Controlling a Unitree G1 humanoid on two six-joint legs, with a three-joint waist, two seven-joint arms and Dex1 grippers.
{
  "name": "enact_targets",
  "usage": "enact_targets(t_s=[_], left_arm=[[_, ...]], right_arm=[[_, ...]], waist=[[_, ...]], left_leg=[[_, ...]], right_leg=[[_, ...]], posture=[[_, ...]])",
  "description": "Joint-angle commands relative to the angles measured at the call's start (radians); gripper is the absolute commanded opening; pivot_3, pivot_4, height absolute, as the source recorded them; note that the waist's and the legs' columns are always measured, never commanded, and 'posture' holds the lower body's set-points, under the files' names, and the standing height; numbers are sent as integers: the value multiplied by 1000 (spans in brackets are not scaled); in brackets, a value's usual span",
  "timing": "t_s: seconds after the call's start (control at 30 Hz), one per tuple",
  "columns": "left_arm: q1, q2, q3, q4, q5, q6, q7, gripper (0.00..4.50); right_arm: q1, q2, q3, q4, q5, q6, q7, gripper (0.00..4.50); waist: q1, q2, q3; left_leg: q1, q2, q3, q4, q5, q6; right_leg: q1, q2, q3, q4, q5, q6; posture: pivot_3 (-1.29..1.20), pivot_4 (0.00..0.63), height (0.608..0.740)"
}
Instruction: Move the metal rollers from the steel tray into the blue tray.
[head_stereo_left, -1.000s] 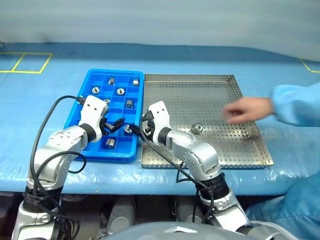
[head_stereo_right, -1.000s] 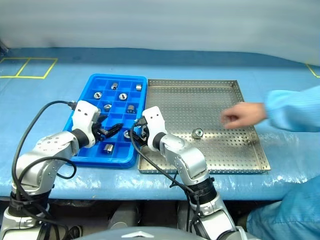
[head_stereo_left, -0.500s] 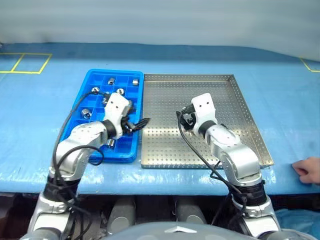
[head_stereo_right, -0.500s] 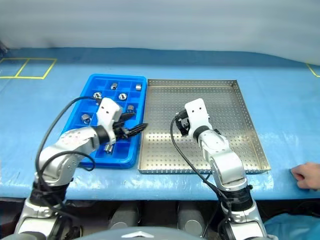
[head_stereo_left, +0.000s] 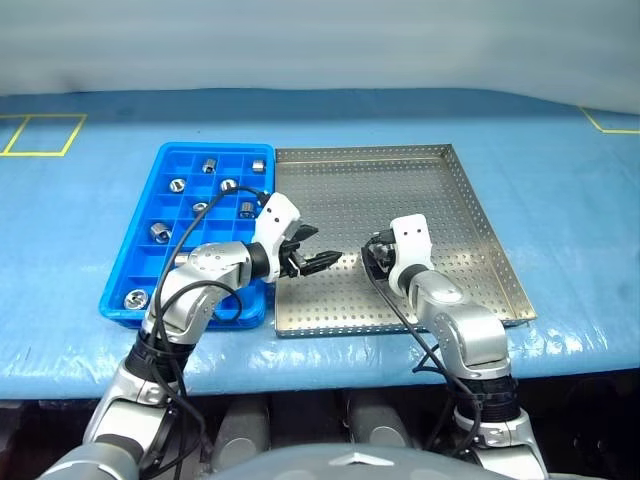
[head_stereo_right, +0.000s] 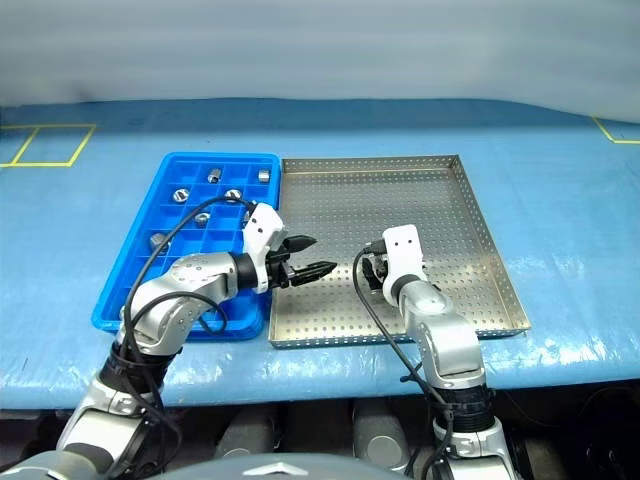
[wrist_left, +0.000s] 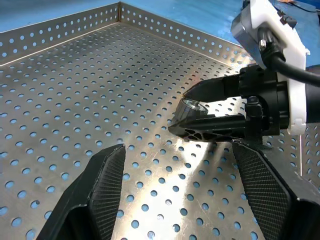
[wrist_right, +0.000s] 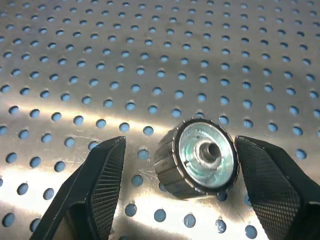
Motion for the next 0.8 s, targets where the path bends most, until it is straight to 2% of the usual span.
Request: enact_targets(t_s=[0.03, 0.07, 0.2, 0.47, 0.67, 0.8], left_arm=[[2, 1, -6, -19, 2, -21, -10, 3699], [3, 0, -6, -20, 3, -20, -10, 3699], [8, 1, -4, -23, 6, -15, -8, 3699], [51, 52, 49, -60, 21, 5, 28, 3699], [165, 129, 221, -204, -8, 63, 98, 3699], [242, 178, 325, -291, -19, 105, 132, 3699]], right_arm=[[1, 5, -22, -7, -7, -34, -7, 3287], [1, 6, -24, -8, -6, -37, -5, 3096], [-10, 15, -26, -25, -3, -36, -5, 1816], [-72, 30, 19, -86, 8, -35, 33, 1816], [-194, 86, 131, -79, 53, -46, 126, 1816], [-254, 128, 202, -23, 79, -61, 194, 1816]], waist=[[1, 0, 0], [2, 0, 0], [2, 0, 0], [-1, 0, 0], [-4, 0, 0], [14, 0, 0]], left_leg=[[0, 0, 0, 0, 0, 0], [0, 0, 0, 0, 0, 0], [0, 0, 0, 0, 0, 0], [0, 0, 0, 0, 0, 0], [1, 1, 0, -1, 0, 0], [1, 2, -1, -2, 0, 0]], right_leg=[[0, 0, 0, 0, 0, 0], [0, 0, 0, 0, 0, 0], [0, 0, 0, 0, 0, 0], [0, 0, 0, 0, 0, 0], [-1, 1, 0, 1, 0, 0], [-1, 2, -1, 1, -1, -2]], posture=[[-39, 150, 740], [-38, 150, 740], [-38, 150, 740], [-20, 150, 740], [20, 150, 740], [87, 150, 740]])
